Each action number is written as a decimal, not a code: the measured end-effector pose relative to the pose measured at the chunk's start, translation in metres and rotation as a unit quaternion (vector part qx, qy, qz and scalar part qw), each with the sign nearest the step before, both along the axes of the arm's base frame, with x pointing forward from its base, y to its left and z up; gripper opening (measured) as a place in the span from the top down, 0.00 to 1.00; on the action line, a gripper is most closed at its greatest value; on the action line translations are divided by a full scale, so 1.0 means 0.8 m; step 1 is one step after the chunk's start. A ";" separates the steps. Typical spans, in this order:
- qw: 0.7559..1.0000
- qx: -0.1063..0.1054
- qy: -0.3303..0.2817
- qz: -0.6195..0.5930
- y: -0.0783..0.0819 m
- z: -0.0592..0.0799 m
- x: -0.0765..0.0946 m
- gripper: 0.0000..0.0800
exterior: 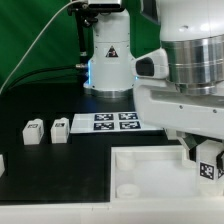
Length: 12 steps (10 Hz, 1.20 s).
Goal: Assemble one leg
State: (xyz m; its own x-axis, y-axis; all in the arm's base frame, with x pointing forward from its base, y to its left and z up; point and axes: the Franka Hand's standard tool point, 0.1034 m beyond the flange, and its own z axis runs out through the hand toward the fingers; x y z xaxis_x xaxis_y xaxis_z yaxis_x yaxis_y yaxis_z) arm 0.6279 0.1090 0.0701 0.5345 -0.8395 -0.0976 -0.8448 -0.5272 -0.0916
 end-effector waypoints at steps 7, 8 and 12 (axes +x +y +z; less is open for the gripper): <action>0.976 0.032 0.024 -0.214 -0.005 -0.002 -0.003 0.50; 0.996 0.027 0.005 -0.087 0.001 0.000 -0.003 0.33; 0.989 0.020 -0.030 0.144 0.001 -0.001 -0.003 0.19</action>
Offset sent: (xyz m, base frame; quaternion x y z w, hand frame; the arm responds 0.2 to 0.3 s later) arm 0.0044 -0.0152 0.0004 0.0651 0.0082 0.2406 0.9684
